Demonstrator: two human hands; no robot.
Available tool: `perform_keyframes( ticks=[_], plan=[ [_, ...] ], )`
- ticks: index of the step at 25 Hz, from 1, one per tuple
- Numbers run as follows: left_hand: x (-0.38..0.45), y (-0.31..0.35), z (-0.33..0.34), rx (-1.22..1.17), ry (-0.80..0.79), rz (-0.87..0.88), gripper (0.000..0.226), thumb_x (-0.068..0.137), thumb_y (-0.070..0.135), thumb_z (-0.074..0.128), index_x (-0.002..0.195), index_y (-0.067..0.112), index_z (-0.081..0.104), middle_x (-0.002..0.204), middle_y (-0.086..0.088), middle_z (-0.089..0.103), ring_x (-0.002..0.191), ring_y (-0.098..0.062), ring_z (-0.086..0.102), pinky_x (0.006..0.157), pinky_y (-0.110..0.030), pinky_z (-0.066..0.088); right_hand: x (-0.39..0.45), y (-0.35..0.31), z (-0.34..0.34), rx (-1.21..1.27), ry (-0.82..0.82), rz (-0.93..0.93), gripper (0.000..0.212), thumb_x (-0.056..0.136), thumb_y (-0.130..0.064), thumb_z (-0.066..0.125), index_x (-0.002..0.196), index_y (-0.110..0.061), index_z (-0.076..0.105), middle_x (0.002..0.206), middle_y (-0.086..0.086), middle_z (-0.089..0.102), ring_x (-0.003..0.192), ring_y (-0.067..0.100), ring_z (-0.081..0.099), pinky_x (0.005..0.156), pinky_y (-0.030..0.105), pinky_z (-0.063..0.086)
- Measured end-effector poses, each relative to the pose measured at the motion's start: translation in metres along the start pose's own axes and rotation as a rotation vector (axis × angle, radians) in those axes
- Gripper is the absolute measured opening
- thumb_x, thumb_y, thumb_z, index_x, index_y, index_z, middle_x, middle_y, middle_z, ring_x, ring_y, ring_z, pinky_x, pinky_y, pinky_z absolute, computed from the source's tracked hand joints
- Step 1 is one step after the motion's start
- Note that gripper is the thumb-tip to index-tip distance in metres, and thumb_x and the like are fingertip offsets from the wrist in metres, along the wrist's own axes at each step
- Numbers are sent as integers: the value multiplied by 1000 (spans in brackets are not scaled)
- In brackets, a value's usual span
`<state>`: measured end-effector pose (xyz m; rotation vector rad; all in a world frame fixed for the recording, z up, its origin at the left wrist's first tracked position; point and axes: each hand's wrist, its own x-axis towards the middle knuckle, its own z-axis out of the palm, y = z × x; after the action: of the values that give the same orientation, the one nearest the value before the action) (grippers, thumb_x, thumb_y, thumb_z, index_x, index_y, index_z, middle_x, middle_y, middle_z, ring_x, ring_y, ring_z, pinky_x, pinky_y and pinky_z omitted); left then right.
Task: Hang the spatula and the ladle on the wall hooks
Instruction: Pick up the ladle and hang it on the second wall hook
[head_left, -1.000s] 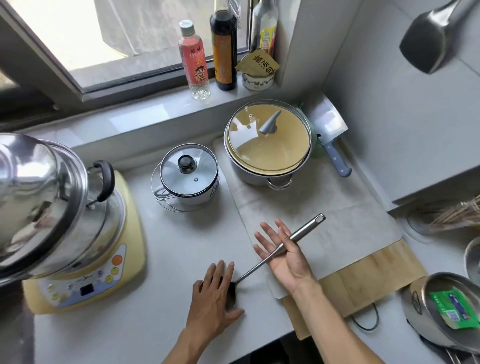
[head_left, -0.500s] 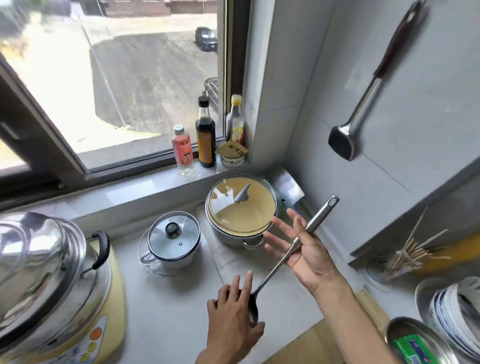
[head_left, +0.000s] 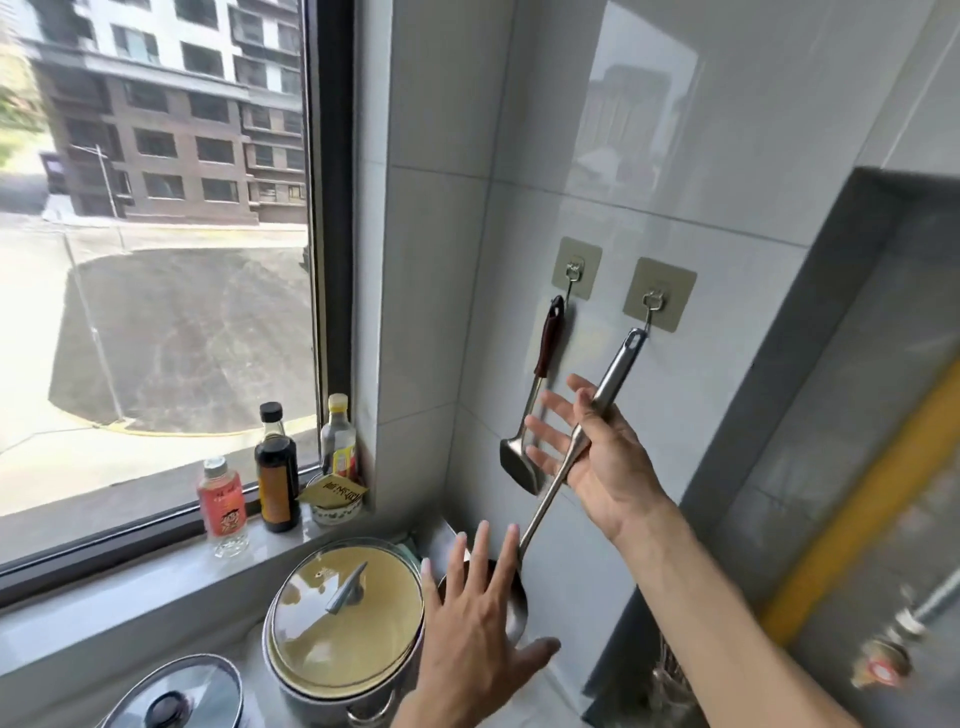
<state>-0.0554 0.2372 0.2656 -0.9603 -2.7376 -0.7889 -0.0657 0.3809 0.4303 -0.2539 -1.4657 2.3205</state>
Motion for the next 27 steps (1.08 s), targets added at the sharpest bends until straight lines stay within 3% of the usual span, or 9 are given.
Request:
perform_keyframes(
  ticks=[5, 9, 15, 18, 21, 23, 25, 27],
  plan=[
    [29, 20, 10, -94, -34, -1, 113, 69, 75, 52, 127, 52, -43, 163, 9, -9, 149, -20, -11, 118, -58, -4, 33, -20, -11, -91, -3, 55, 28, 93, -34, 52, 119, -26, 59, 131, 8, 61, 111, 33, 63, 102, 60, 40],
    [40, 20, 23, -93, -60, -5, 117, 73, 69, 59, 123, 51, -46, 163, 9, -3, 149, -17, -4, 119, -53, 5, 46, -13, -25, -115, -2, 87, 35, 92, -35, 52, 125, -26, 57, 131, 6, 62, 110, 31, 64, 100, 58, 42],
    [52, 15, 48, -102, -124, 15, 122, 69, 70, 62, 130, 43, -40, 157, 14, 13, 145, -12, 7, 114, -42, 19, 51, -2, -40, -131, 45, 113, 38, 95, -33, 48, 131, -22, 54, 131, 6, 61, 113, 30, 62, 100, 54, 43],
    [56, 18, 54, -173, -107, 40, 117, 70, 67, 65, 143, 44, -24, 154, 12, 22, 141, -14, 16, 111, -42, 26, 43, -2, -40, -219, 144, 96, 35, 95, -34, 49, 125, -16, 57, 124, 7, 64, 111, 28, 61, 97, 49, 45],
    [64, 21, 69, -222, -60, 58, 111, 70, 62, 69, 149, 37, -4, 147, 8, 32, 135, -17, 25, 108, -40, 29, 17, 12, -52, -619, 335, -64, 22, 89, -36, 59, 108, -24, 61, 105, -2, 68, 98, 19, 64, 85, 41, 52],
    [73, 22, 76, -215, -23, 81, 111, 69, 59, 73, 150, 33, 2, 145, 5, 36, 134, -19, 28, 106, -40, 30, -6, 18, -70, -996, 385, -448, 24, 86, -34, 57, 109, -28, 57, 104, -7, 66, 94, 10, 62, 79, 34, 53],
    [84, 20, 87, -219, -15, 84, 113, 67, 57, 75, 151, 31, 3, 145, 3, 37, 134, -21, 31, 106, -41, 30, -7, 24, -88, -1499, 157, -866, 27, 89, -28, 53, 114, -21, 62, 114, 1, 67, 106, 20, 60, 90, 37, 48],
    [95, 18, 95, -211, -28, 89, 120, 64, 55, 80, 151, 29, 1, 144, 0, 37, 132, -24, 32, 106, -43, 31, 9, 20, -100, -2014, -184, -1078, 32, 91, -28, 52, 117, -13, 66, 127, 11, 65, 124, 34, 53, 107, 50, 37]
  ],
)
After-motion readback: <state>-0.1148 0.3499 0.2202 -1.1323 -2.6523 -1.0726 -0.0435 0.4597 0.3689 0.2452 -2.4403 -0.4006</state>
